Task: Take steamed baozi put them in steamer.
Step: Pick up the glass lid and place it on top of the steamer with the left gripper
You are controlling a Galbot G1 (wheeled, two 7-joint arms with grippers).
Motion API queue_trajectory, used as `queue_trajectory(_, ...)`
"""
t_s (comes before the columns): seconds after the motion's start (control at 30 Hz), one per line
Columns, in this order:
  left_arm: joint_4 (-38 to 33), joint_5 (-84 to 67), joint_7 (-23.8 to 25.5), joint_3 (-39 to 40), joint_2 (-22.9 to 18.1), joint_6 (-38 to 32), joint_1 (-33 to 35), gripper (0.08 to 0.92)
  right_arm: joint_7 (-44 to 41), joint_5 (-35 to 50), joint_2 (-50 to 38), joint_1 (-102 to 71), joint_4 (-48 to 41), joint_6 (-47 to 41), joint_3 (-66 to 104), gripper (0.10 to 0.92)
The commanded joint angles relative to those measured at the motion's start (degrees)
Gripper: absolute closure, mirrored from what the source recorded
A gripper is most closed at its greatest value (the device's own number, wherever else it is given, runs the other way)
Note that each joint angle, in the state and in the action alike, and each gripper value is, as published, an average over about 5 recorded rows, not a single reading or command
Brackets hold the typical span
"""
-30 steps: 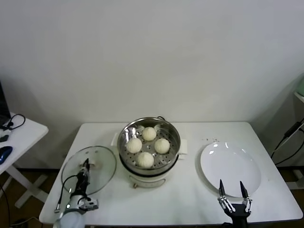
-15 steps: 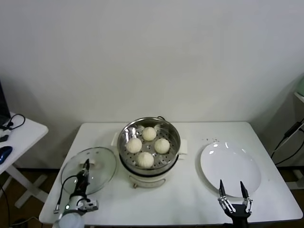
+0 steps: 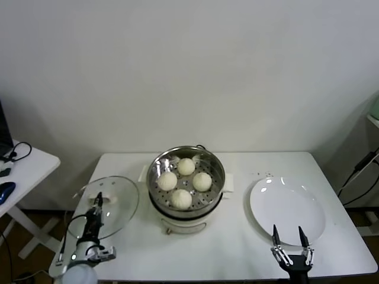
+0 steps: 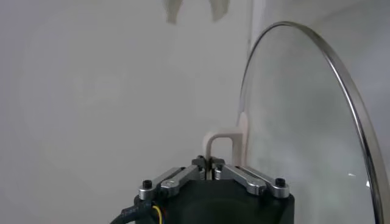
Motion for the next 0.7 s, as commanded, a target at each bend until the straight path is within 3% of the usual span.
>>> queue_trajectory(0.03, -13.3, -1.1, 5.5, 0.4, 1.7, 5.2, 3.6, 0.866, -0.1, 0.0, 0.0, 0.1, -0.1, 0.0, -0.1, 0.203)
queue_trajectory(0.27, -20.3, -0.9, 10.3, 1.4, 3.2, 9.5, 3.8, 0.866, -0.3, 0.0, -0.1, 0.0, -0.2, 0.2, -0.3, 0.203)
queue_trajectory(0.7, -25.2, -0.3, 15.9, 4.4, 5.7, 15.1, 1.9, 0.866, -0.5, -0.1, -0.1, 0.0, -0.4, 0.2, -0.5, 0.203)
